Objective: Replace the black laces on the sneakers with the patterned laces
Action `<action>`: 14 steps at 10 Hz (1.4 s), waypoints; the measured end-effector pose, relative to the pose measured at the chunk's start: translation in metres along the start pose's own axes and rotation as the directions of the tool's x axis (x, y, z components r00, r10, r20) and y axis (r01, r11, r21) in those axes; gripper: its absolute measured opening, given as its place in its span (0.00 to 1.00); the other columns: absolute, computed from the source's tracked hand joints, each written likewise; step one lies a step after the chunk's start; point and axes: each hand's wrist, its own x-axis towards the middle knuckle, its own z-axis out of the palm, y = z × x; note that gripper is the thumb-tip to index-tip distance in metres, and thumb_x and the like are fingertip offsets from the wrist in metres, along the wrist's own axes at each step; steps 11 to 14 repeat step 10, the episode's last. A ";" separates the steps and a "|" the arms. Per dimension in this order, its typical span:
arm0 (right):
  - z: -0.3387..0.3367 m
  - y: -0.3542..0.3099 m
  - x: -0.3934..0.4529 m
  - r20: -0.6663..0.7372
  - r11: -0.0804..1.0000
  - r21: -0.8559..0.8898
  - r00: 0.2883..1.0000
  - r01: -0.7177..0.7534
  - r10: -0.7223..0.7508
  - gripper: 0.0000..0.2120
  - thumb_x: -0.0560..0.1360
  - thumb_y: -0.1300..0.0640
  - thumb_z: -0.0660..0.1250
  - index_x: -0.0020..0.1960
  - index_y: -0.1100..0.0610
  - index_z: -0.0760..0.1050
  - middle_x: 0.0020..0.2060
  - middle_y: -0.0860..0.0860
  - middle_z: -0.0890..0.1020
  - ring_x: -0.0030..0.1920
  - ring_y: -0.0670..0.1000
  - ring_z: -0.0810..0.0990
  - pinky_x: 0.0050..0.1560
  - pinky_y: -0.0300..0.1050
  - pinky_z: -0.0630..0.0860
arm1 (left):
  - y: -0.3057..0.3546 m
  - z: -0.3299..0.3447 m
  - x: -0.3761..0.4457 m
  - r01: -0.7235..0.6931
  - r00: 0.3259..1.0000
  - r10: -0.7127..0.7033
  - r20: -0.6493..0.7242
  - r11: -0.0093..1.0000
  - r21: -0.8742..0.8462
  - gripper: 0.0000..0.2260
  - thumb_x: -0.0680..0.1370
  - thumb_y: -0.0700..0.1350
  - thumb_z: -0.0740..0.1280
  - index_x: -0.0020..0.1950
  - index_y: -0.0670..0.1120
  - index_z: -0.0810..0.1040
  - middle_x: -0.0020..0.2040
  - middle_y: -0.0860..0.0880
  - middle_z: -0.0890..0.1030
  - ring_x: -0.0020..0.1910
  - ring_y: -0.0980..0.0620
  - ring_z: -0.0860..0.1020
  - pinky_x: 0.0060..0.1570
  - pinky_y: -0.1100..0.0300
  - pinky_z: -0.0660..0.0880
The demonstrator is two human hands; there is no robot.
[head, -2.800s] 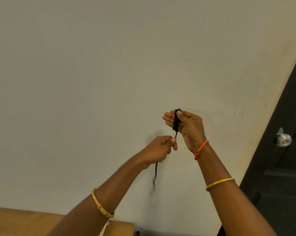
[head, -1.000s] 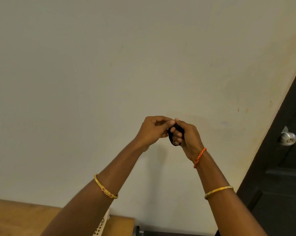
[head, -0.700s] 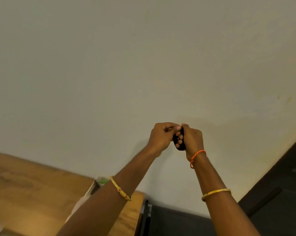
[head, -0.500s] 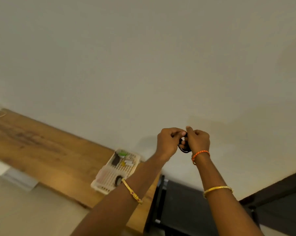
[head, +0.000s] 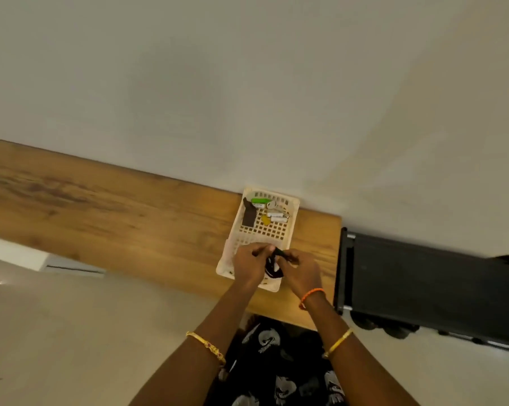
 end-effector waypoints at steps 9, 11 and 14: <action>0.152 0.050 0.085 -0.410 0.868 -0.496 0.883 -0.005 -0.229 0.08 0.67 0.50 0.71 0.37 0.55 0.79 0.70 0.60 0.67 0.73 0.64 0.57 0.67 0.68 0.54 | -0.073 -0.028 0.108 -0.266 0.961 0.103 0.259 0.611 0.745 0.12 0.81 0.41 0.57 0.61 0.44 0.75 0.54 0.43 0.81 0.50 0.44 0.79 0.43 0.56 0.73; 0.144 0.047 0.085 -0.449 0.889 -0.456 0.852 0.041 -0.270 0.10 0.70 0.50 0.63 0.37 0.55 0.78 0.64 0.59 0.74 0.70 0.63 0.63 0.66 0.62 0.56 | -0.073 -0.029 0.103 -0.245 0.969 0.162 0.185 0.688 0.682 0.11 0.81 0.42 0.58 0.58 0.42 0.76 0.53 0.43 0.80 0.48 0.45 0.79 0.41 0.57 0.71; 0.144 0.047 0.085 -0.449 0.889 -0.456 0.852 0.041 -0.270 0.10 0.70 0.50 0.63 0.37 0.55 0.78 0.64 0.59 0.74 0.70 0.63 0.63 0.66 0.62 0.56 | -0.073 -0.029 0.103 -0.245 0.969 0.162 0.185 0.688 0.682 0.11 0.81 0.42 0.58 0.58 0.42 0.76 0.53 0.43 0.80 0.48 0.45 0.79 0.41 0.57 0.71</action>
